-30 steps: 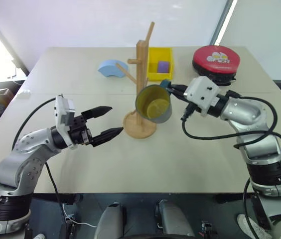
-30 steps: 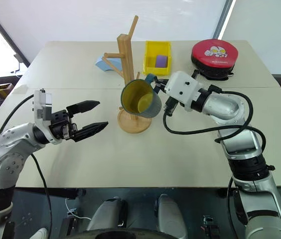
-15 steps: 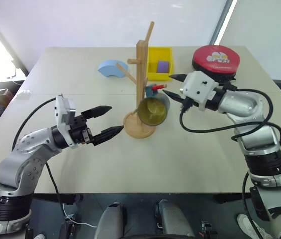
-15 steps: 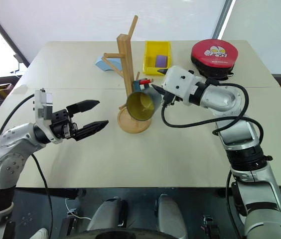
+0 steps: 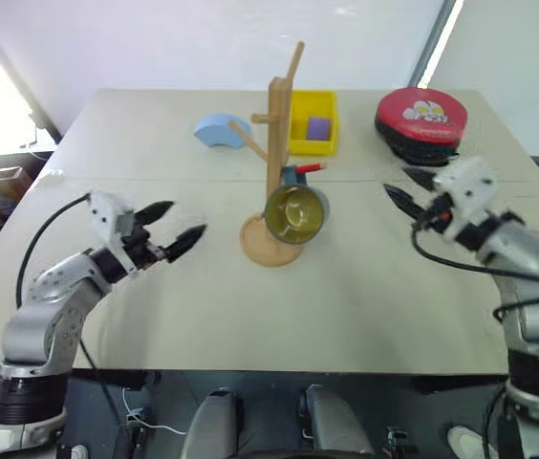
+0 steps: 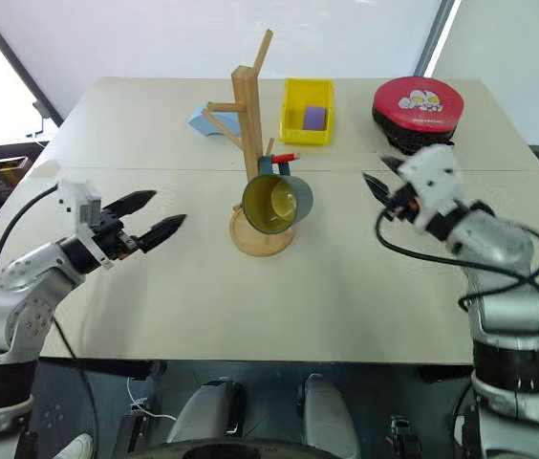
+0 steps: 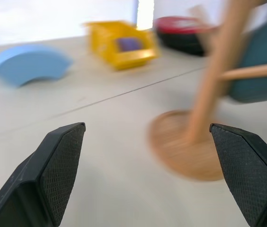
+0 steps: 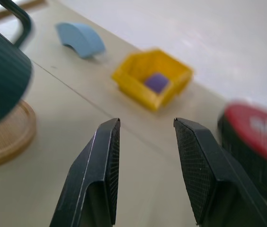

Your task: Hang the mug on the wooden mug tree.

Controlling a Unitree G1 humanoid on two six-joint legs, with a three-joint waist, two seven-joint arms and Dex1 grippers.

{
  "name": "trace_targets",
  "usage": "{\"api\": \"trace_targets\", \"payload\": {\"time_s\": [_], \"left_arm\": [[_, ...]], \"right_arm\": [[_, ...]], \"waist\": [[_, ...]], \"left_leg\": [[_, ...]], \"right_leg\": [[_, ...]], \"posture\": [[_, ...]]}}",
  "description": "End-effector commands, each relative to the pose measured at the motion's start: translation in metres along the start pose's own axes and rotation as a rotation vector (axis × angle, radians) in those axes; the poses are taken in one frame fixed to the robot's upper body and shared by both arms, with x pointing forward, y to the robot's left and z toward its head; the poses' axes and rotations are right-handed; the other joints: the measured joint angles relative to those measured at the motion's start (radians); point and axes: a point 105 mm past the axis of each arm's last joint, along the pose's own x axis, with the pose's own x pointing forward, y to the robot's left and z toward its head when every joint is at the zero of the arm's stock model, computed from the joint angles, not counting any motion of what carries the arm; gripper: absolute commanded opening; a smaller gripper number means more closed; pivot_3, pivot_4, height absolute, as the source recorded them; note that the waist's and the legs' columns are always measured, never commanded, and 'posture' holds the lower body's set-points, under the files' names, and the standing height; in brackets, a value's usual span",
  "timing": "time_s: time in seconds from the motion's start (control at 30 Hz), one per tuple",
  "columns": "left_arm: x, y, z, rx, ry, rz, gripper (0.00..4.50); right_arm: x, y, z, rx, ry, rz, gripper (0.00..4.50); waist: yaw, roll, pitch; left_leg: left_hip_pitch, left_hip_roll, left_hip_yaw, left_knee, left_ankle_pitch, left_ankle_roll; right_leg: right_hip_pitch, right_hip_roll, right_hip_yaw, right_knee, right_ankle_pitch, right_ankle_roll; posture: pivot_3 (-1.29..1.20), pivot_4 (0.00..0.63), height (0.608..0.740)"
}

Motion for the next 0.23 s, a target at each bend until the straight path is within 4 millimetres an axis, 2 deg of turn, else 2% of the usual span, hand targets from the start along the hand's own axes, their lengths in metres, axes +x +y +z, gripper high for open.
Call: {"api": "trace_targets", "payload": {"time_s": [0.03, 0.13, 0.23], "left_arm": [[-0.007, 0.024, -0.008, 0.068, -0.014, 0.167, 4.5], [-0.011, 0.031, -0.021, 0.065, 0.002, 0.229, 4.5], [-0.016, 0.033, -0.024, 0.054, -0.016, 0.254, 4.5]], "right_arm": [[-0.01, -0.002, -0.012, 0.065, -0.034, -0.091, 1.84], [-0.015, 0.002, -0.033, 0.083, -0.007, -0.139, 1.84], [-0.015, 0.005, -0.043, 0.097, -0.002, -0.153, 1.84]], "waist": [[-0.001, 0.0, 0.0], [-0.002, 0.0, 0.0], [-0.001, 0.0, 0.0]], "left_leg": [[0.0, 0.0, 0.0, 0.0, 0.0, 0.0], [0.001, 0.0, 0.001, 0.0, 0.0, 0.0], [0.001, 0.0, 0.001, 0.0, 0.0, 0.0]], "right_leg": [[0.0, 0.0, 0.0, 0.0, 0.0, 0.0], [0.0, 0.0, 0.0, 0.001, 0.0, 0.0], [0.0, 0.0, 0.0, 0.001, 0.0, 0.0]], "posture": [[0.0, 0.15, 0.735], [0.0, 0.15, 0.735], [0.0, 0.15, 0.735]]}}
